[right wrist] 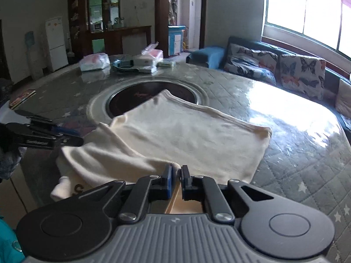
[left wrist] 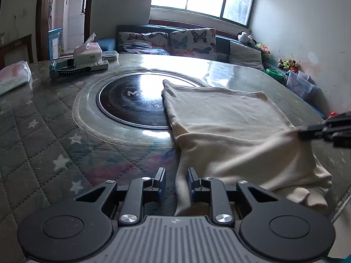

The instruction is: Fold clothes

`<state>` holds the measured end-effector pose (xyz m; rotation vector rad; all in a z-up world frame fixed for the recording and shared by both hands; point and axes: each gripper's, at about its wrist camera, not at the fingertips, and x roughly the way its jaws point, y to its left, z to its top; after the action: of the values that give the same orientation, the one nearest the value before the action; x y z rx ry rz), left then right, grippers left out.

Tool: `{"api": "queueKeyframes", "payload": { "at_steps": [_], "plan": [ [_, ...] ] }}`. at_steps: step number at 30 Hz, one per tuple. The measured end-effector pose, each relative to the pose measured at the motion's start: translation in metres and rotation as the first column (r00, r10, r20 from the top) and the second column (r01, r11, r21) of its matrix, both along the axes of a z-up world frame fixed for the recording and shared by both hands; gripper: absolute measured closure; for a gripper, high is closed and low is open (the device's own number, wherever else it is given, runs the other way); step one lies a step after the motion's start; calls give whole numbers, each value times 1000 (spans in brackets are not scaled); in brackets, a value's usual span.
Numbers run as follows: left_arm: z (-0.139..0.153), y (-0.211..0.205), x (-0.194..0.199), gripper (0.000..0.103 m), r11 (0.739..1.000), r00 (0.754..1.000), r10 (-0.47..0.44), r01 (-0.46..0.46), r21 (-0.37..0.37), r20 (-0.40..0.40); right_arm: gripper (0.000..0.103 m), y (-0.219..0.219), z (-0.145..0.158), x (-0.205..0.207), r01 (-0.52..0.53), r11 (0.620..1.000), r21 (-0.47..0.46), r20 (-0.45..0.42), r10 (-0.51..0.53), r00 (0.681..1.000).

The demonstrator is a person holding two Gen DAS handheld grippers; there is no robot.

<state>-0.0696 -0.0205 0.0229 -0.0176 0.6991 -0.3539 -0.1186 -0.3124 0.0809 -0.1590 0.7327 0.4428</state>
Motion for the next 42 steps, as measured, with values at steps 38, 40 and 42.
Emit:
{"api": "queueKeyframes", "payload": {
  "at_steps": [38,40,42],
  "plan": [
    [4,-70,29,79,988,988,-152,152,34,23,86,25,-23,22,-64,998,-1,-22,64,998],
    [9,-68,26,79,987,986,-163,163,9,30,86,25,-18,19,-60,998,-9,3,60,998],
    [15,-69,20,79,982,981,-188,189,-3,47,86,28,-13,16,-73,997,-13,28,73,997]
  ]
}}
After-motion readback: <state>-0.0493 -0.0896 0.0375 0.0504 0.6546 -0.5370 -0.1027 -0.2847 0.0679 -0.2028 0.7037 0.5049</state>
